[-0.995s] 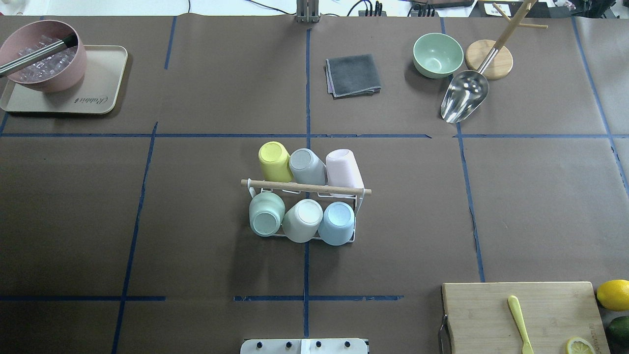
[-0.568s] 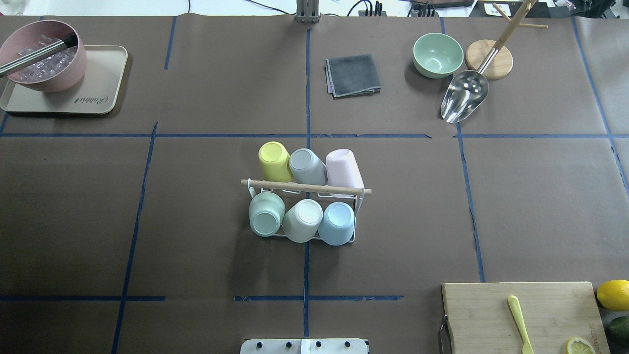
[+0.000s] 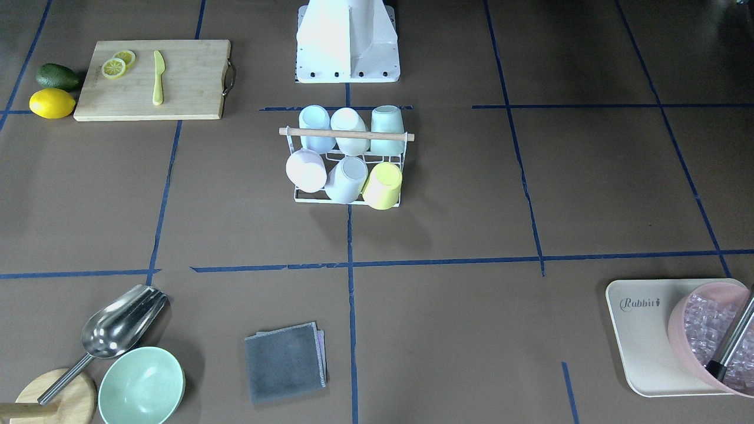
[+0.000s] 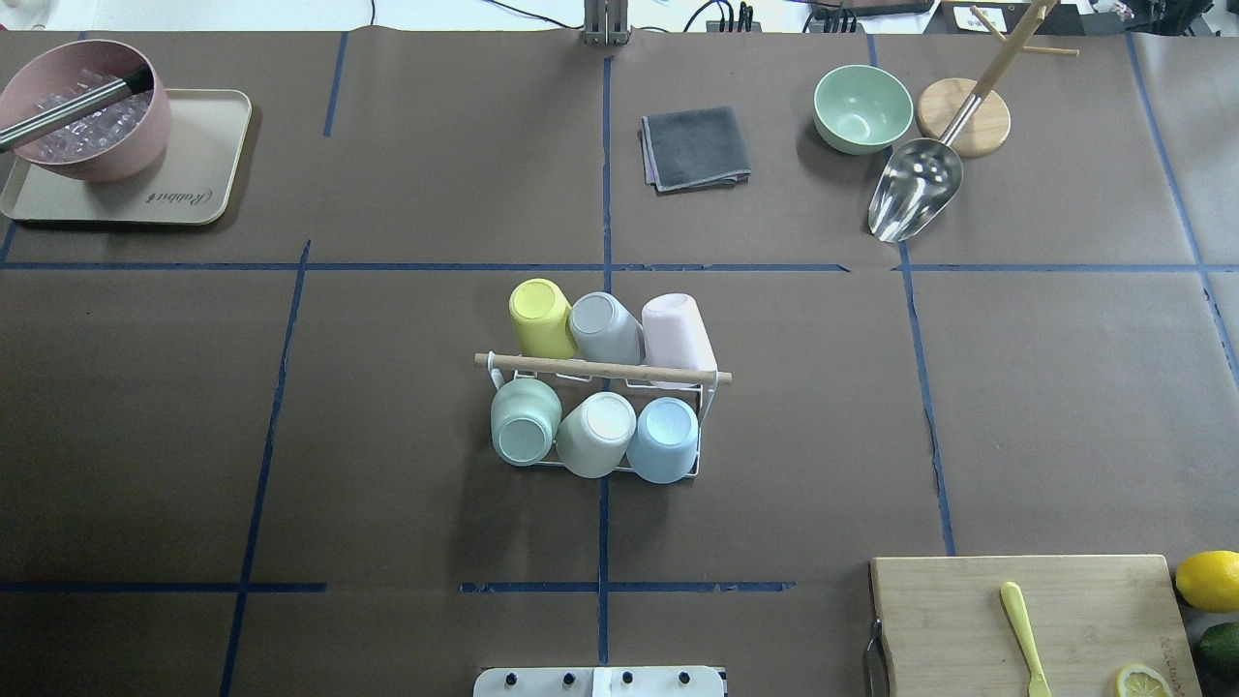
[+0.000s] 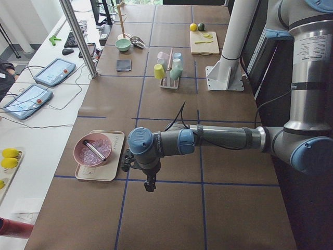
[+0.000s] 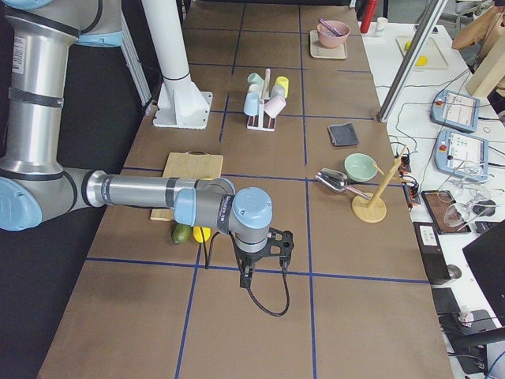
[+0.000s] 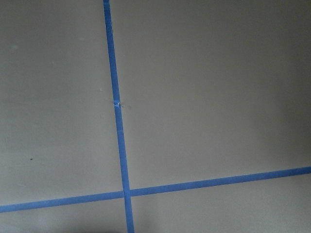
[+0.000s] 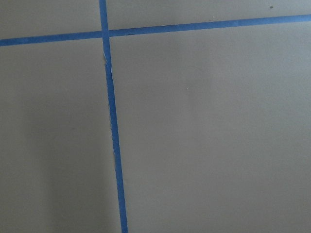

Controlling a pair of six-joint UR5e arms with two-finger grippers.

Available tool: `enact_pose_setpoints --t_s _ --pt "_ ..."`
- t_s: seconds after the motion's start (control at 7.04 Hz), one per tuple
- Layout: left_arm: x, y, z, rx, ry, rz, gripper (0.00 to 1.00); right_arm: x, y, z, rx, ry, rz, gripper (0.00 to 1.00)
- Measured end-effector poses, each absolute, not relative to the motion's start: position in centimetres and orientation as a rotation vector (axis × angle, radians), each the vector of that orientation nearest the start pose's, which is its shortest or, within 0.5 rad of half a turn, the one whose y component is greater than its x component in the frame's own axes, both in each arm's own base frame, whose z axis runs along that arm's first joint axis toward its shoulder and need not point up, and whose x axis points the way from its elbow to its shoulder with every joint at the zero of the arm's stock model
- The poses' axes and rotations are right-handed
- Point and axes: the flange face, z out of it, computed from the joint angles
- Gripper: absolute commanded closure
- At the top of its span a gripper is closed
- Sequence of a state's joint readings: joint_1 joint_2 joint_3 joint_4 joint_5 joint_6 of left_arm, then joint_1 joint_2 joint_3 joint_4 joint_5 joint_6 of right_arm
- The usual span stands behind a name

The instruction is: Place cup on cup holder

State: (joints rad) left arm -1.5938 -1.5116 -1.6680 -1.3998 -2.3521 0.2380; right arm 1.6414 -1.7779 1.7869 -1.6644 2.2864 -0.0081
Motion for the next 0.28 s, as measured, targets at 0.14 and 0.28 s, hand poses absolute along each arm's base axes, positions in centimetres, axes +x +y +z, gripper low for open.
enact_pose_setpoints --t_s 0.14,0.28 --pt "-7.36 -45.53 65.47 -0.023 0.791 0.152 0.0 9.6 -39.19 65.89 -0.054 -0.716 0.089 0.0" --pt "-7.36 -45.55 65.45 -0.023 0.791 0.152 0.0 9.6 -39.18 65.94 -0.054 -0.715 0.089 0.0"
